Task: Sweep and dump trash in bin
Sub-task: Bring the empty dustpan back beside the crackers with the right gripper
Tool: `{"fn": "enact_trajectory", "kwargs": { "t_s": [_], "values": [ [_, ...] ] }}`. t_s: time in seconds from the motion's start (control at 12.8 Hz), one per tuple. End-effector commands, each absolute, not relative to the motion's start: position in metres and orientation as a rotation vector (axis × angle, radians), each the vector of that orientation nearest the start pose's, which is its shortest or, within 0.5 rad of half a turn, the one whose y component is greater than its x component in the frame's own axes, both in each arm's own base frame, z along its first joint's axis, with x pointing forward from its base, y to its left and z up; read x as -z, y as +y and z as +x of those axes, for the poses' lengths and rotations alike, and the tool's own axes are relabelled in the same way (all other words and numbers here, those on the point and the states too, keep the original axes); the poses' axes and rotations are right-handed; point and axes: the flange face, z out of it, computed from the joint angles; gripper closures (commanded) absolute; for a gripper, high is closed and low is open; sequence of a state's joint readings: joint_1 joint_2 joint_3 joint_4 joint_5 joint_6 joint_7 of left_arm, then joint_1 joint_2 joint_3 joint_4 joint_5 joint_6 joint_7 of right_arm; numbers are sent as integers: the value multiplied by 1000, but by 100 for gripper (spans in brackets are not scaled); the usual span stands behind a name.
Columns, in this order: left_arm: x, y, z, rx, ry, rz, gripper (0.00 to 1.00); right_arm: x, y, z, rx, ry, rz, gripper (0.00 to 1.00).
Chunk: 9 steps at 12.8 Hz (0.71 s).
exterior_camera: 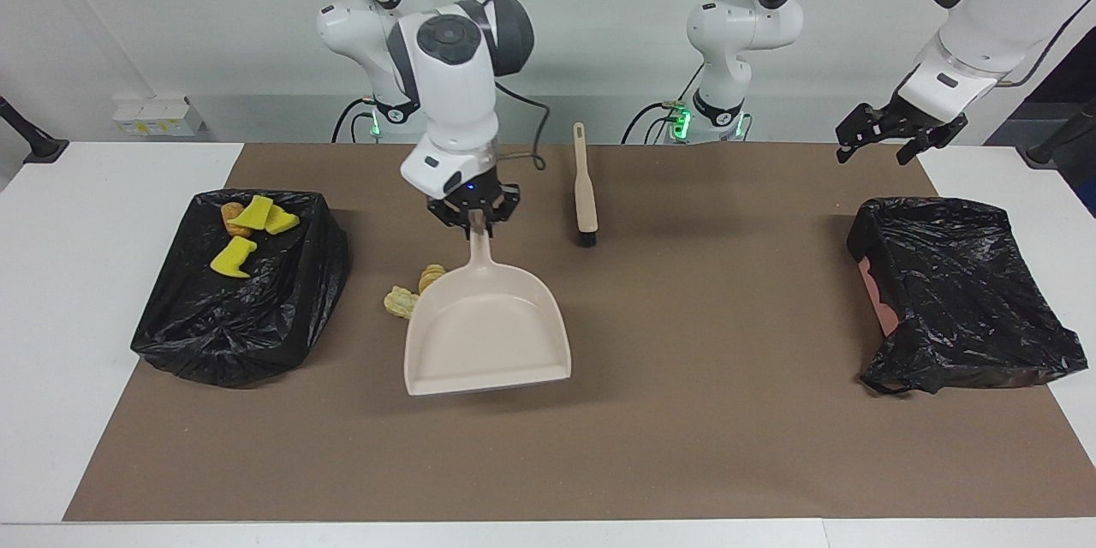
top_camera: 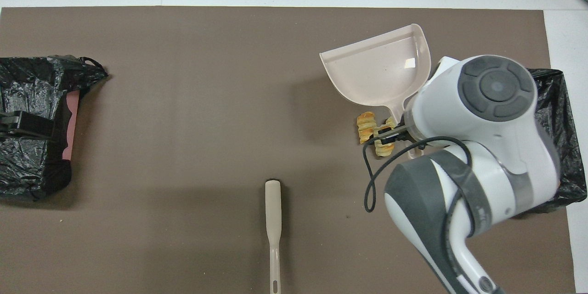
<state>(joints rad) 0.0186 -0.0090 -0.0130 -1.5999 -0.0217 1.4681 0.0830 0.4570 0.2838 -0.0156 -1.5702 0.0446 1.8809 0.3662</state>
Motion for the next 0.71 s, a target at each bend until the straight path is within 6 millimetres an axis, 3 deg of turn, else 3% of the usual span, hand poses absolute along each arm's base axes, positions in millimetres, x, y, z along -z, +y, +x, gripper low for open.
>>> {"fn": "enact_trajectory", "kwargs": {
  "t_s": [0.0,0.31,0.63],
  "values": [
    [-606,-4,552,-227,119,-3161,0,-461,341,614,41,-4,-3045,100],
    [-601,-8,555,-196,133,-3166,0,-413,414,626,107,58,-3019,100],
    [-599,-18,557,-176,166,-3162,0,-379,435,614,105,11,-3029,100]
  ]
}}
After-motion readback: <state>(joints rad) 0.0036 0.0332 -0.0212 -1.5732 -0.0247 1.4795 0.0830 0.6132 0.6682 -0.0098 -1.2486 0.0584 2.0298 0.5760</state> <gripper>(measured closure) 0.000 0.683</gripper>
